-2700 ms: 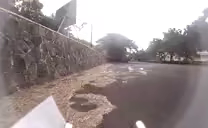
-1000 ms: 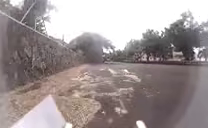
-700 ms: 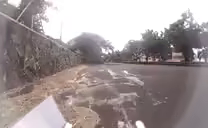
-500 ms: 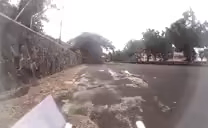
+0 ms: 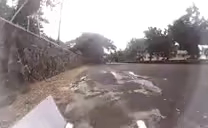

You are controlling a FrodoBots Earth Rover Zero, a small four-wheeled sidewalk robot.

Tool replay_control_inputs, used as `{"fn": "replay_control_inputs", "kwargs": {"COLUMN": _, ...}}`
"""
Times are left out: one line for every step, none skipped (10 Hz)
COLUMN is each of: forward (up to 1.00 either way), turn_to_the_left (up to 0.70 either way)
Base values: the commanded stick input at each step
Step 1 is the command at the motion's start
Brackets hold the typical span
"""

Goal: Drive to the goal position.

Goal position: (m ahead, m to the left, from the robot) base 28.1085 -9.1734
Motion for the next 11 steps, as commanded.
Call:
{"fn": "replay_control_inputs", "kwargs": {"forward": 1.00, "turn_to_the_left": -0.03}}
{"fn": "replay_control_inputs", "kwargs": {"forward": 1.00, "turn_to_the_left": -0.08}}
{"fn": "replay_control_inputs", "kwargs": {"forward": 1.00, "turn_to_the_left": -0.15}}
{"fn": "replay_control_inputs", "kwargs": {"forward": 1.00, "turn_to_the_left": -0.22}}
{"fn": "replay_control_inputs", "kwargs": {"forward": 1.00, "turn_to_the_left": -0.20}}
{"fn": "replay_control_inputs", "kwargs": {"forward": 1.00, "turn_to_the_left": -0.03}}
{"fn": "replay_control_inputs", "kwargs": {"forward": 1.00, "turn_to_the_left": -0.12}}
{"fn": "replay_control_inputs", "kwargs": {"forward": 1.00, "turn_to_the_left": -0.20}}
{"fn": "replay_control_inputs", "kwargs": {"forward": 1.00, "turn_to_the_left": -0.07}}
{"fn": "replay_control_inputs", "kwargs": {"forward": 1.00, "turn_to_the_left": 0.00}}
{"fn": "replay_control_inputs", "kwargs": {"forward": 1.00, "turn_to_the_left": -0.09}}
